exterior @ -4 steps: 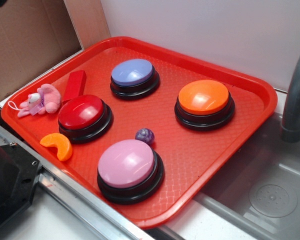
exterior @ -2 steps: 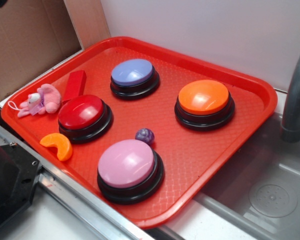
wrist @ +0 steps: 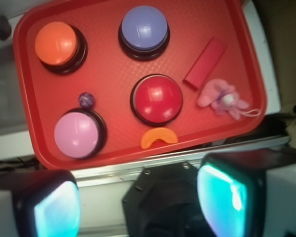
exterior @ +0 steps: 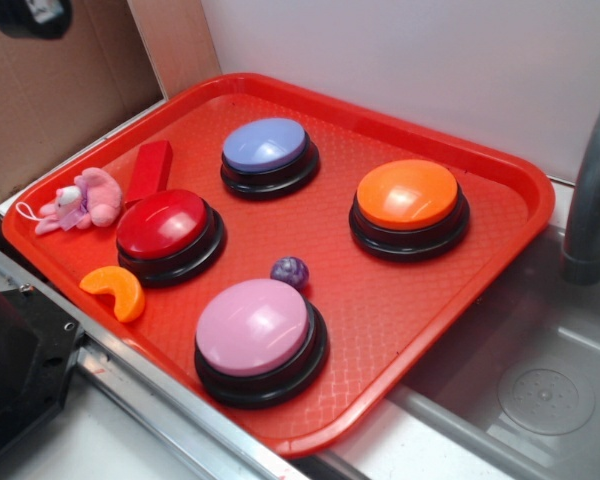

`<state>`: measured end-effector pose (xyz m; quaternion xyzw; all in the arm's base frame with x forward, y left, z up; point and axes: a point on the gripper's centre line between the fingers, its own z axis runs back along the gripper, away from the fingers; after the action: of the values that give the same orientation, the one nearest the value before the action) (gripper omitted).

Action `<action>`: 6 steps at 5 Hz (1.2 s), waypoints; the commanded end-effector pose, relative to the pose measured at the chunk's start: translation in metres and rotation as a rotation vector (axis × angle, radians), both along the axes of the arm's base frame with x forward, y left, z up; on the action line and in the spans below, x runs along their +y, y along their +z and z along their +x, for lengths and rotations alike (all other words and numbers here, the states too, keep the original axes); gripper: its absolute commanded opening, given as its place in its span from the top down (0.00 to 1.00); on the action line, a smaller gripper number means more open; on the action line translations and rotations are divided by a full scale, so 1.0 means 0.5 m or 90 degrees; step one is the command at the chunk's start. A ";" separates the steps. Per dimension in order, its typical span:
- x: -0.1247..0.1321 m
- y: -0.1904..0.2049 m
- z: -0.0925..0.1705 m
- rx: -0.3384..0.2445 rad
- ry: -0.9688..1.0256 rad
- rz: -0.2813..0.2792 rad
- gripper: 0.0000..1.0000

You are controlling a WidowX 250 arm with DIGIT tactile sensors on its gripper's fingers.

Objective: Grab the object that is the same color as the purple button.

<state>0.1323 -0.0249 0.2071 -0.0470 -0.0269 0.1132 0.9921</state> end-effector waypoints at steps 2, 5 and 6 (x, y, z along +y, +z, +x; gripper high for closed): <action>-0.036 -0.101 0.076 -0.060 0.226 -0.029 0.00; -0.093 -0.201 0.115 -0.087 0.275 -0.039 0.00; -0.110 -0.235 0.128 -0.080 0.276 -0.032 0.00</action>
<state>0.1921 -0.0796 0.0825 -0.0604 -0.0840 0.3219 0.9411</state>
